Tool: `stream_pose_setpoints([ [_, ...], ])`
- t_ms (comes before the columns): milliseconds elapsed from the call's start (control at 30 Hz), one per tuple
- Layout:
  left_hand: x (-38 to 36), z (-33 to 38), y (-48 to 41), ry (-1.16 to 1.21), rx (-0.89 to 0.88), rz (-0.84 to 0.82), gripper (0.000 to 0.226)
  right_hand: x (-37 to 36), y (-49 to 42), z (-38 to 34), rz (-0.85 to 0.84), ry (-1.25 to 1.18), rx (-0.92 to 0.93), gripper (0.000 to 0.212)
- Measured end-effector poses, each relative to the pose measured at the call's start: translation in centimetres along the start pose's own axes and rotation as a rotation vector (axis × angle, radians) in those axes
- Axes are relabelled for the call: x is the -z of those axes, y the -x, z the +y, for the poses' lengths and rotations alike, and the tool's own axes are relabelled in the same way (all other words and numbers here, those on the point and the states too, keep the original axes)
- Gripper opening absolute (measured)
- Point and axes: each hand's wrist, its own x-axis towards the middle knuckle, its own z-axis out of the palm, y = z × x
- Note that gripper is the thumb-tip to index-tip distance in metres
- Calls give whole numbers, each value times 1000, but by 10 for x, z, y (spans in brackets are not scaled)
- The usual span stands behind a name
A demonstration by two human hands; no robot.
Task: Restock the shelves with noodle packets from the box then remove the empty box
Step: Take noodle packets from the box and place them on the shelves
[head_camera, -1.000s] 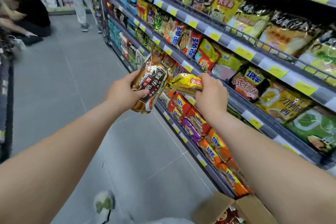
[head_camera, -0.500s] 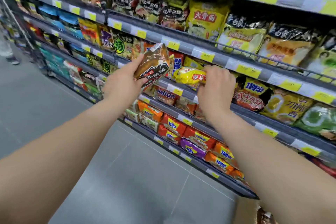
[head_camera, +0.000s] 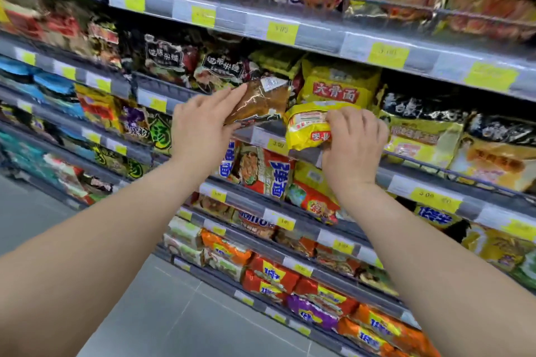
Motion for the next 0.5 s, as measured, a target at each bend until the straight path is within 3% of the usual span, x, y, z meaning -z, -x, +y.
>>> stream_pose_setpoints([
  [267,-57,-44,-72,79,-437,-7,63,-41,-1,-27,-7,225,-214,48],
  [500,-56,-53,-115,141,-612,-7,62,-42,-13,-51,-65,332,-407,51],
])
